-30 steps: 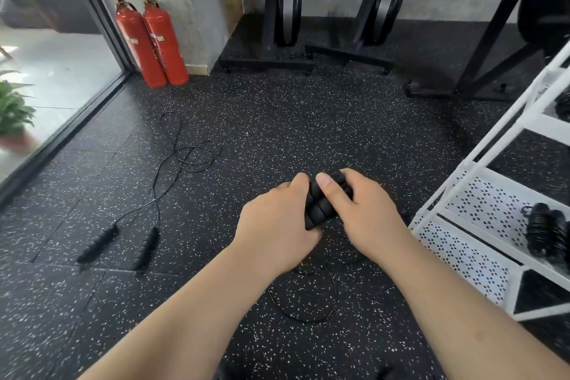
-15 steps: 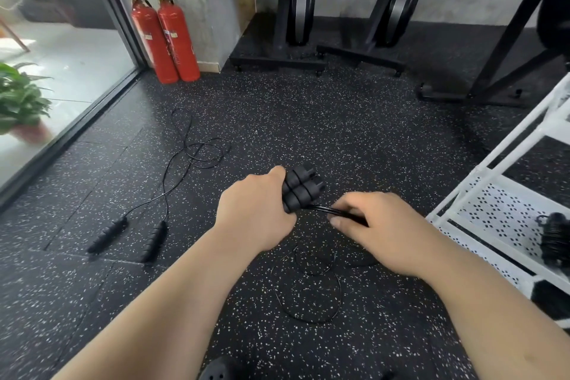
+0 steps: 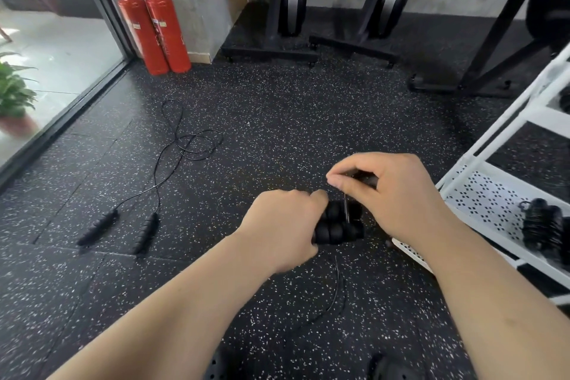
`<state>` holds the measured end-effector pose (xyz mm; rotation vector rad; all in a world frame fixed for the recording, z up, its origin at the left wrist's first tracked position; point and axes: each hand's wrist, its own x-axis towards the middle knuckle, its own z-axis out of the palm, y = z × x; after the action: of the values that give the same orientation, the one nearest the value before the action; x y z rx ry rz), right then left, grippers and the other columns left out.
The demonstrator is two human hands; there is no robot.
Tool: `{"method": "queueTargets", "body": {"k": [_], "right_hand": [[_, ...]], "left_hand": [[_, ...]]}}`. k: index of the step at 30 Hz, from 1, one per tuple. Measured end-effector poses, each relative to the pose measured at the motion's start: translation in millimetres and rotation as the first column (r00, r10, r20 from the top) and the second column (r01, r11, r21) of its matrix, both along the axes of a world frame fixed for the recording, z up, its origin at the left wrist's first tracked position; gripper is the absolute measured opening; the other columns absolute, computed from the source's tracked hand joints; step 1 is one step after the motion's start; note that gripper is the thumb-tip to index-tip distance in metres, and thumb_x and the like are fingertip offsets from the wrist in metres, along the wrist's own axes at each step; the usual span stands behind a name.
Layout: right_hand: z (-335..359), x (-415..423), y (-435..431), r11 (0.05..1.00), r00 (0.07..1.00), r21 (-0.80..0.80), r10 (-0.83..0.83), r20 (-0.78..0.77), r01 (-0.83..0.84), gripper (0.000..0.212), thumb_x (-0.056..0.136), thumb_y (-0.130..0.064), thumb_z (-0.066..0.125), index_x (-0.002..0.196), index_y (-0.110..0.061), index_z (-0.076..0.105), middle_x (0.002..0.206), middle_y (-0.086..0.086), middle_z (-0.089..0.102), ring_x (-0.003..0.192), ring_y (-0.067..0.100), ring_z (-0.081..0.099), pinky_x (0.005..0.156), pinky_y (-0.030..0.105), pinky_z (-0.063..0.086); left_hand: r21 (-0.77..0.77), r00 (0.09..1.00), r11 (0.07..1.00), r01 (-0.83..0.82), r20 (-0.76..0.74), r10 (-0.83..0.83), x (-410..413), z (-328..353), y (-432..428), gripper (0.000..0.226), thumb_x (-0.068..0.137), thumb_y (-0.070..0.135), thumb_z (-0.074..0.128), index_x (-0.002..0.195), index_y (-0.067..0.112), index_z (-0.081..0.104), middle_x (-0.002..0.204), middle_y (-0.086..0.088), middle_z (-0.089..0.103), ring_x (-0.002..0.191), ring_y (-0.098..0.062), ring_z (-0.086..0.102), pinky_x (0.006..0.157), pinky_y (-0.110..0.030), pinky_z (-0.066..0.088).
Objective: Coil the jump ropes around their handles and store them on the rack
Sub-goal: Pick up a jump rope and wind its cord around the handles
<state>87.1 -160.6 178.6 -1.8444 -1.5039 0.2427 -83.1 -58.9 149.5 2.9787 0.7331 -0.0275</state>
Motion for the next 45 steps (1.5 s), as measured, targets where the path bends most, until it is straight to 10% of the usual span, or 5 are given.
{"method": "queueTargets", "body": {"k": [10, 18, 27, 35, 45], "right_hand": [[2, 11, -5, 0.988, 0.885, -0.148, -0.022, -0.466, -0.053, 0.026, 0.080, -0.045, 0.086, 0.083, -0.020, 0.079, 0.082, -0.003, 0.077, 0.079, 0.011, 0.070, 0.082, 0.033, 0.055], [-20, -22, 14, 0.976, 0.445, -0.217, -0.210, -0.871, 0.036, 0.038, 0.110, -0.013, 0.056, 0.075, -0.022, 0.070, 0.063, -0.004, 0.059, 0.055, 0.011, 0.044, 0.058, 0.029, 0.036], [-25, -47, 14, 0.922, 0.964, -0.386, -0.083, -0.251, -0.021, 0.036, 0.109, -0.049, 0.052, 0.088, -0.031, 0.076, 0.058, -0.008, 0.062, 0.046, 0.009, 0.050, 0.053, 0.032, 0.040], [17, -49, -11, 0.913, 0.976, -0.406, 0.044, 0.215, 0.048, 0.030, 0.107, -0.046, 0.054, 0.084, -0.029, 0.064, 0.062, -0.009, 0.061, 0.054, 0.007, 0.053, 0.054, 0.031, 0.044], [11, 11, -7, 0.962, 0.980, -0.273, -0.070, -0.187, 0.016, 0.013, 0.079, -0.039, 0.093, 0.085, -0.036, 0.081, 0.083, -0.015, 0.077, 0.081, 0.002, 0.070, 0.081, 0.031, 0.054]], "left_hand": [[-0.017, 0.966, 0.978, 0.207, 0.163, -0.201, -4, 11, 2, 0.038, 0.085, 0.051, 0.065, 0.108, 0.033, 0.040, 0.097, 0.012, 0.062, 0.087, -0.019, 0.065, 0.071, -0.034, 0.043], [-0.319, 0.943, 0.948, 0.010, 0.319, 0.097, -8, 23, 11, 0.046, 0.075, 0.040, 0.075, 0.106, 0.038, 0.041, 0.076, 0.012, 0.059, 0.071, -0.016, 0.060, 0.066, -0.034, 0.048], [-0.229, 0.870, 0.885, -0.405, 0.203, 0.450, -17, 11, 47, 0.056, 0.081, 0.045, 0.076, 0.112, 0.029, 0.032, 0.083, 0.004, 0.057, 0.071, -0.026, 0.060, 0.062, -0.038, 0.047], [-0.069, 0.912, 0.915, -0.399, 0.071, 0.403, -14, -1, 42, 0.059, 0.084, 0.042, 0.078, 0.109, 0.026, 0.027, 0.081, 0.005, 0.047, 0.072, -0.030, 0.053, 0.064, -0.038, 0.043], [0.020, 0.994, 0.994, 0.112, 0.005, -0.112, -2, 3, 8, 0.057, 0.086, 0.048, 0.072, 0.119, 0.025, 0.032, 0.100, 0.005, 0.063, 0.080, -0.028, 0.061, 0.069, -0.038, 0.044]]}}
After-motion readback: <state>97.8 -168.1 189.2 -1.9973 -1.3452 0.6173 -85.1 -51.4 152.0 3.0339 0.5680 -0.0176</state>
